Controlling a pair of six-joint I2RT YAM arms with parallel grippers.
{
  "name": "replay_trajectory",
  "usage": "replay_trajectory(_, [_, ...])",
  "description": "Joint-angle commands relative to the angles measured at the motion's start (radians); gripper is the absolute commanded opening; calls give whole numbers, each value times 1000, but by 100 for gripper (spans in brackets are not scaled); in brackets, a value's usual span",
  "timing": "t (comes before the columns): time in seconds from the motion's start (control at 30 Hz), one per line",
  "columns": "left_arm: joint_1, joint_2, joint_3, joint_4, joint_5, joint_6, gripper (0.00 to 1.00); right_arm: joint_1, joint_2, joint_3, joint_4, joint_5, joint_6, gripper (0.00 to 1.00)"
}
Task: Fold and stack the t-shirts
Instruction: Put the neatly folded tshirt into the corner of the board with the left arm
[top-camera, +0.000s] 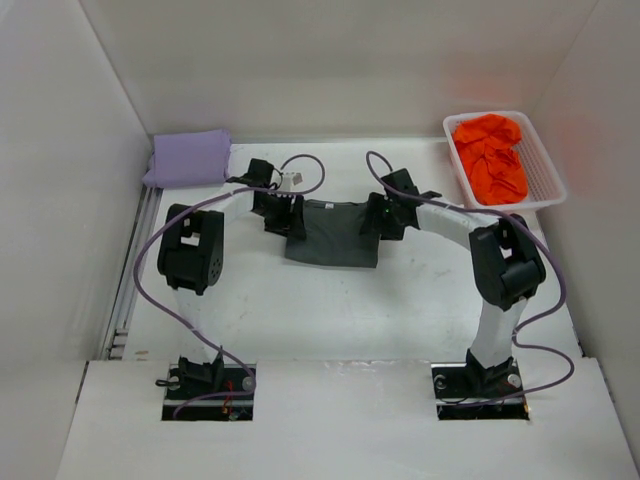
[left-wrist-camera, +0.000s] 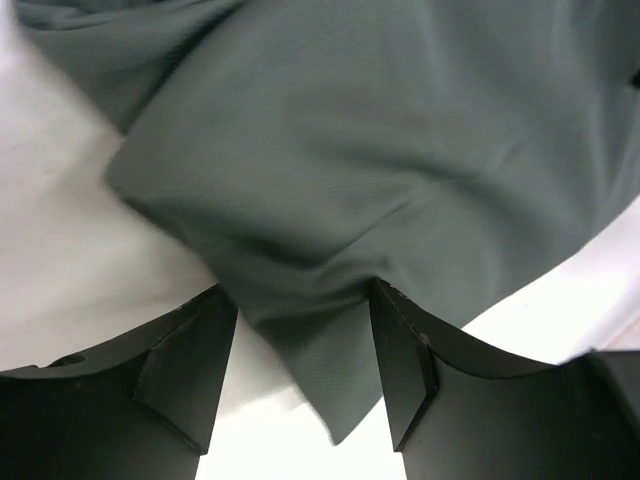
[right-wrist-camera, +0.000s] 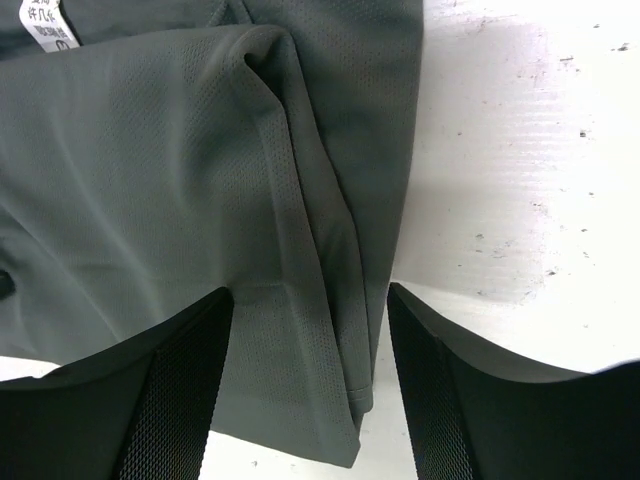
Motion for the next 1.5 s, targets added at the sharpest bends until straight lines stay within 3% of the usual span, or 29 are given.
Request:
replay_trajectory(0.0, [-57,61,-9,-21,7,-61,54,13,-19,-9,52,-2,16,68])
replay_trajectory(0.13, [-91,108,-32,-21,28,-98,51,13,-61,-31,52,0,22,68])
replay_trajectory(0.23, [-90,160,-15,-24,56,-123,40,13,-104,-52,52,6,27,68])
replay_trajectory(0.37, [-58,197,29,-24,62,-147,4,11,-182,-97,52,12,37,68])
replay_trajectory(0.4, [-47,190,37,-25,63,-150,0,4,-205,-110,52,15,38,68])
replay_trajectory(0.57, [-15,56,118,-34,53,-95,0,-42,-337,-185,52,24,45,68])
replay_trajectory(0.7, [-4,24,234,-122,-136,84,0,-76,-409,-215,42,24,44,68])
replay_trajectory(0.83, [34,44,302,-110,-375,248,0,-105,-453,-224,38,24,39,68])
replay_trajectory(1.1, [113,107,483,42,-736,480,0,-121,-476,-230,32,26,28,68])
replay_trajectory(1.47, [177,147,607,229,-917,701,0,-141,-519,-294,30,26,22,68])
